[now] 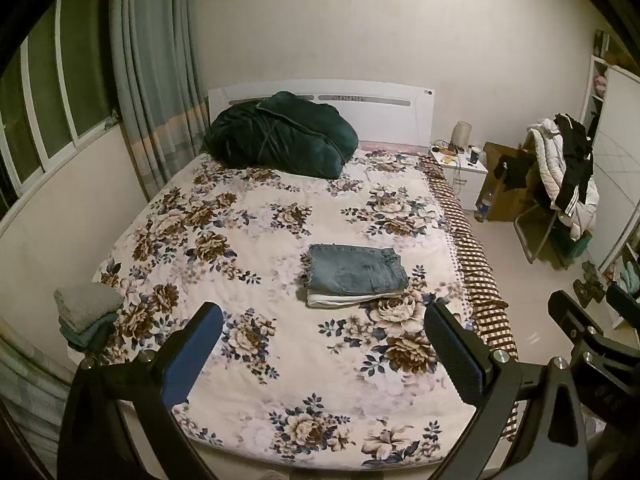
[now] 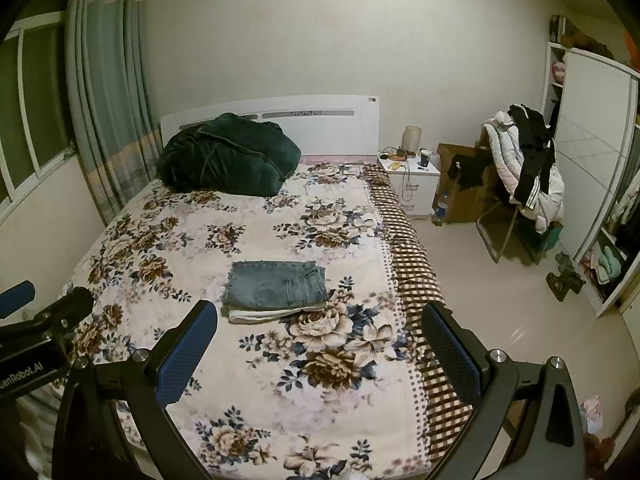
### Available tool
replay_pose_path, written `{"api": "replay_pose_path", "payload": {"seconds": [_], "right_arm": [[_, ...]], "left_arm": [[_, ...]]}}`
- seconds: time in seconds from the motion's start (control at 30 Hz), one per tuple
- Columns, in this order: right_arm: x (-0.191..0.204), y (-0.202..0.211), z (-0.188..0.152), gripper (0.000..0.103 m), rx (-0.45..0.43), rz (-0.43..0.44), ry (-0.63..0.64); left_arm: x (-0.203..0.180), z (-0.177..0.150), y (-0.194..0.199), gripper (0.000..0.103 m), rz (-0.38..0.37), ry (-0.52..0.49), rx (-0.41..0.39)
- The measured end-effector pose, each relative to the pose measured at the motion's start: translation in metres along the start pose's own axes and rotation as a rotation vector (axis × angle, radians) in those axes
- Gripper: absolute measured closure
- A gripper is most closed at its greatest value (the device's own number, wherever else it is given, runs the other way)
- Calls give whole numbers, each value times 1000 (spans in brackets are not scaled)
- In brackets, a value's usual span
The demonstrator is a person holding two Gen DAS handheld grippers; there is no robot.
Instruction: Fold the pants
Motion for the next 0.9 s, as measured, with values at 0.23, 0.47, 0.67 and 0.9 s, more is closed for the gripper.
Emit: {"api": "replay_pose_path", "payload": {"seconds": [0.23,0.47,0.67,0.9], "right_arm": [[1,5,-2,0,-9,2,-4],[7,9,-2,0,-10,8,-2],[12,12,-1,0,-14,8,-6],[14,12,-1,0,-16,11,-4]], "left_arm": [[2,5,5,0,9,-6,-11],[1,2,6,0,12,-8,-13],[2,1,9,0,10,-8,-11],[1,1,12,0,13,-7,-18]]}}
Point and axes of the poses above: each gripper's, at about its wrist camera, not at the fingertips, and y roughly against the way its jaws point, x to its left, z to its top, the point moved 2 cm from there along -y, roughly the way its jaws point, and after that the axes turned 15 degrees about -x, right-handed, at the moved point
